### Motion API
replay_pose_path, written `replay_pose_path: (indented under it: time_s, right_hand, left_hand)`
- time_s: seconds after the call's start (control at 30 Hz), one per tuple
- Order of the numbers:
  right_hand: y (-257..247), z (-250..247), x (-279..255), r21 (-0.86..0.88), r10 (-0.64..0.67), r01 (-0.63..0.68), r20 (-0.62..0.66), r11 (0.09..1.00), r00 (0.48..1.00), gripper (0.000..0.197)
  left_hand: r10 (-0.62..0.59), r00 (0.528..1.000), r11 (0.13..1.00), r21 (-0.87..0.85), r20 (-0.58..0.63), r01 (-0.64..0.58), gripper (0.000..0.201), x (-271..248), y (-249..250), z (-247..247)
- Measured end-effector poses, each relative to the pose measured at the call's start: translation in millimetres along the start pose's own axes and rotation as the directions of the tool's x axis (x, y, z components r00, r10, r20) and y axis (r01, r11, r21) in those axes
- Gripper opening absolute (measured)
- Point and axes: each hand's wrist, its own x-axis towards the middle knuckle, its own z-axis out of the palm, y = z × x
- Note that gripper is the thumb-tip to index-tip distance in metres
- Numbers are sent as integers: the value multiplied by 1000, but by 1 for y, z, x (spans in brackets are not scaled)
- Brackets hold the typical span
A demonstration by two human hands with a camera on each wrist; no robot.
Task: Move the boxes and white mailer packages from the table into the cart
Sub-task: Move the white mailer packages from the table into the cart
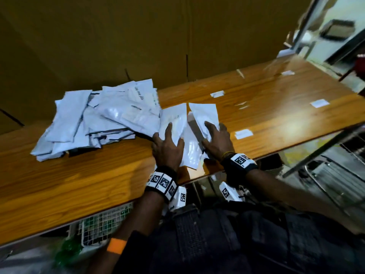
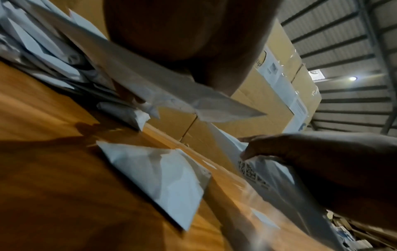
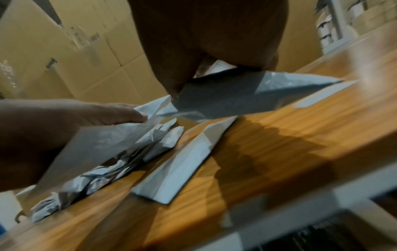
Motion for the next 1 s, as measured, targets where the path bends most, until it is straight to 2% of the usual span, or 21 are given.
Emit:
replay_pose_path:
  time_s: [0.2,0.37,0.53,0.87,1.0]
  right_hand:
    - [47,-33,-24,-24,71,-72,-50,997,996,64]
    - [83,-48,-35,-12,133,-134,-12,991,991,66]
    - [112,-64,-42,-5,162,-163,-65,987,985,66]
    - [151,-95,-9,-28,234,-242,-174,970,957,68]
    - [160,-98,20,-133,230,-240,-87,962,969,70]
  left_hand:
    - [-5,995,1000,0,98,5,61,-29,37,41]
    - [27,985,1000,-7,172,-26,59,-54,68,71]
    - [64,972,995,57,227,-79,59,-68,95,93]
    - [80,950,974,180,302,-139,64,-35,135,137]
    - [71,935,942,285,349,-178,70,-10,140,155]
